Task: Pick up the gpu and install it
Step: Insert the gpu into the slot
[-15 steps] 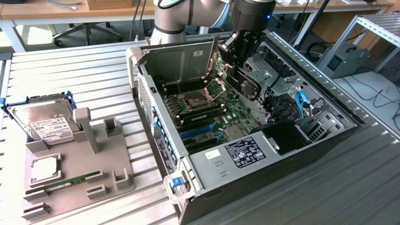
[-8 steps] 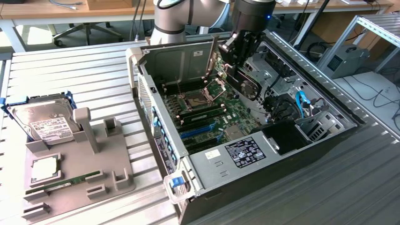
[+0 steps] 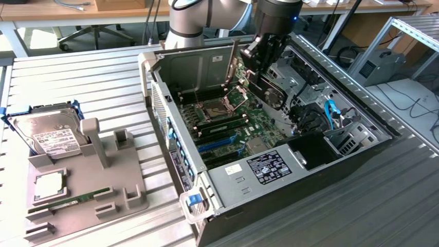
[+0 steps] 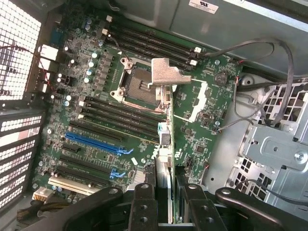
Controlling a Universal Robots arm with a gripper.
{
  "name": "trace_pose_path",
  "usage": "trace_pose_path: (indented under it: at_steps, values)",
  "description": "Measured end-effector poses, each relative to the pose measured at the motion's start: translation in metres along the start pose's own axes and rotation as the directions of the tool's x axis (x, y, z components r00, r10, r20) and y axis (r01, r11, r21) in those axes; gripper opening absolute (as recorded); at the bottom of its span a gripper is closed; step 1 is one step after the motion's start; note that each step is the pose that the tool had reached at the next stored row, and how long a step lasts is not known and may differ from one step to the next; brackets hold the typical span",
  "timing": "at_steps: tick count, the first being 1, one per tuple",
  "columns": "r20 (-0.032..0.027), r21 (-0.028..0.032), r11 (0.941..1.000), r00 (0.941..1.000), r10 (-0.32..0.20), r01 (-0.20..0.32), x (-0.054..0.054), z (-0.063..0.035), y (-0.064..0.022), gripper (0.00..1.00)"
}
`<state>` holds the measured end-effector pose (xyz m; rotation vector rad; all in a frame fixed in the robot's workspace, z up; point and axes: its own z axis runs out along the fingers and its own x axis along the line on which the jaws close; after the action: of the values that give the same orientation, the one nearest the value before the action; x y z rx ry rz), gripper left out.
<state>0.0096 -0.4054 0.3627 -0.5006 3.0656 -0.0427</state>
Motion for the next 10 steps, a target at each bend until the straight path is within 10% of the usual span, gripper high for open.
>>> trace_pose_path:
  at_steps: [10]
  values:
    - [0.0007,-0.0007,0.9997,0.9997,-0.023,0.023,0.0,0.0,0.0,0.27]
